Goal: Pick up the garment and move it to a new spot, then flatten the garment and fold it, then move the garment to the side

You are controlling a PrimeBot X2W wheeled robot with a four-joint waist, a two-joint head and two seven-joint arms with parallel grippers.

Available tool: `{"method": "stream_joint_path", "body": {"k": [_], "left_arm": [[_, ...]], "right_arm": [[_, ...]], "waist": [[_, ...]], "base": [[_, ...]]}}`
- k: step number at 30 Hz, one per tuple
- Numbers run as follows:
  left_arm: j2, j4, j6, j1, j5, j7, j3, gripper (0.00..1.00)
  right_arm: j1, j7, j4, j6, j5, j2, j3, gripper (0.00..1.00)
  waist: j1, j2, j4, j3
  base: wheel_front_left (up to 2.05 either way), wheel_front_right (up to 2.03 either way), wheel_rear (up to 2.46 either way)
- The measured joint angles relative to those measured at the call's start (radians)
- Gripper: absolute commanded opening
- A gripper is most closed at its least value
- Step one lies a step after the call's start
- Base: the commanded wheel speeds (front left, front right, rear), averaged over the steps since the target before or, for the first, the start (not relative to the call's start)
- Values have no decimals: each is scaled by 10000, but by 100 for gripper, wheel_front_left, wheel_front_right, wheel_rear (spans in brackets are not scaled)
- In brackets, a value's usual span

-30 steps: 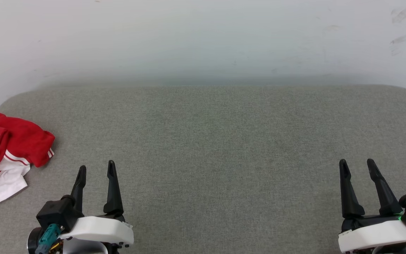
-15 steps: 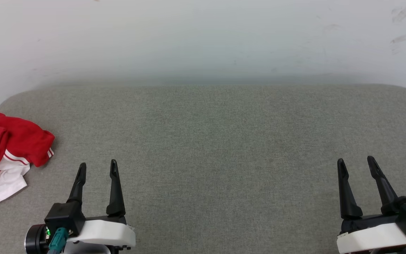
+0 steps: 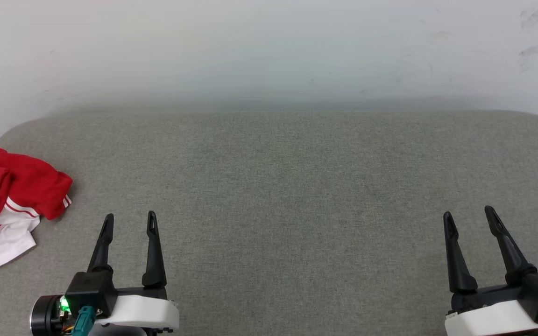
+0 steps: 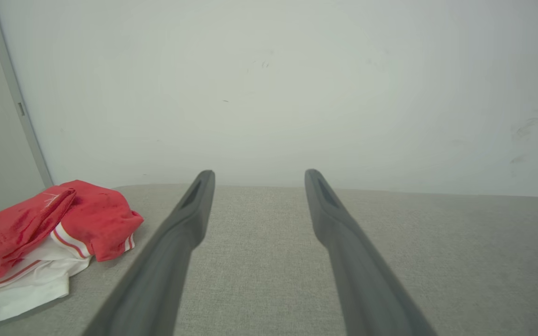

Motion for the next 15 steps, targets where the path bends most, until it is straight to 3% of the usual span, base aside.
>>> {"method": "stream_joint_path", "body": {"k": [8, 15], "left_arm": [[-71, -54, -96, 37, 518, -128, 98, 100], [-105, 12, -205, 48, 422, -130, 215, 100]], "right_arm": [[72, -146, -100, 13, -207, -2, 67, 100], [81, -148, -17, 13, 343, -2, 48, 100]], "waist": [[0, 0, -6, 5], [-1, 0, 1, -12]], "base": [[0, 0, 0], [0, 0, 0]]}}
